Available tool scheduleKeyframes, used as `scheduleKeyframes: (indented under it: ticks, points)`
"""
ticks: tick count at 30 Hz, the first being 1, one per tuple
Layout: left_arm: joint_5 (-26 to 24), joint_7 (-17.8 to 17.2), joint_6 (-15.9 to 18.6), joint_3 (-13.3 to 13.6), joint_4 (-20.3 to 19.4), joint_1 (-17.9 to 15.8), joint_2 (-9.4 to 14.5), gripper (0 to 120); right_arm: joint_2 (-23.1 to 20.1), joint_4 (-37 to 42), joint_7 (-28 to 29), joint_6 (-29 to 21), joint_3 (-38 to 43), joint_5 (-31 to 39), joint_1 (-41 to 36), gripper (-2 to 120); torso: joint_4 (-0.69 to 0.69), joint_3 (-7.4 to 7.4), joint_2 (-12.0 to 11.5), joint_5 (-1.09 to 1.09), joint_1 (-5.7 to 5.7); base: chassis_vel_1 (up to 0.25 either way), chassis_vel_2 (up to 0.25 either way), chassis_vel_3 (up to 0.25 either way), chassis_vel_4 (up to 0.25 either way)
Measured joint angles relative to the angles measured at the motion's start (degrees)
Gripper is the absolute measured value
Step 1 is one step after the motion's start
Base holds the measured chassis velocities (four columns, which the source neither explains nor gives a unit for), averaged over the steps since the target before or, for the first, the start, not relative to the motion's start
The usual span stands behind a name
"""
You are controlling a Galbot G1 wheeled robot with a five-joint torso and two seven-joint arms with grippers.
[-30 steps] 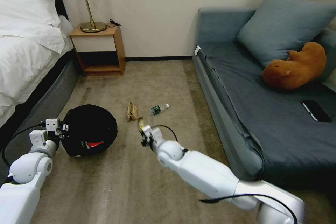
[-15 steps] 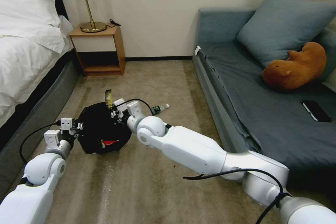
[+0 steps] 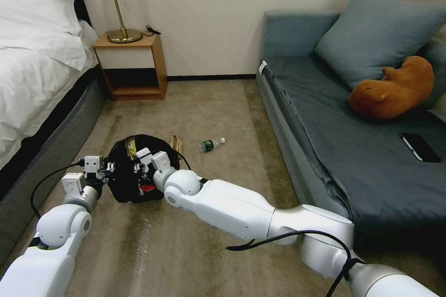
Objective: Pick up the trash bin, then pick up the garbage on the floor and place it into the trash bin.
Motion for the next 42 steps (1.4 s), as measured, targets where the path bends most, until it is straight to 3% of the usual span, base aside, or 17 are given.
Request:
scheduleKeyframes:
  ticks: [6, 11, 15, 25, 42]
  points:
    - [0.0, 0.0, 0.0, 0.1, 0.0, -0.1, -0.1, 5, 0.0, -0.3, 0.0, 0.4, -0.2, -0.5, -0.3, 23, 0.02, 0.0, 0.0, 0.0, 0.0, 0.0, 0.0, 0.0, 0.0]
    - [0.0, 0.0, 0.1, 0.1, 0.0, -0.3, -0.1, 5, -0.1, -0.2, 0.0, 0.7, -0.5, -1.1, -0.9, 47, 0.01, 0.0, 0.0, 0.0, 0.0, 0.0, 0.0, 0.0, 0.0]
    - [0.0, 0.0, 0.1, 0.1, 0.1, -0.6, 0.0, 5, -0.1, 0.1, -0.2, 1.0, -0.5, -1.2, -1.1, 58, 0.02, 0.0, 0.0, 0.01, 0.0, 0.0, 0.0, 0.0, 0.0]
    - [-0.3, -0.2, 0.1, -0.4, 2.9, -1.8, 0.7, 5, -0.2, -0.4, 0.1, 1.9, 0.5, -2.1, -1.2, 98, 0.02, 0.0, 0.0, 0.01, 0.0, 0.0, 0.0, 0.0, 0.0]
    - [-0.7, -1.1, -0.8, -2.4, 5.8, -2.9, 2.3, 5, -0.2, -8.3, 3.3, -0.1, 8.1, -8.7, -1.1, 100, 0.02, 0.0, 0.0, 0.01, 0.0, 0.0, 0.0, 0.0, 0.0]
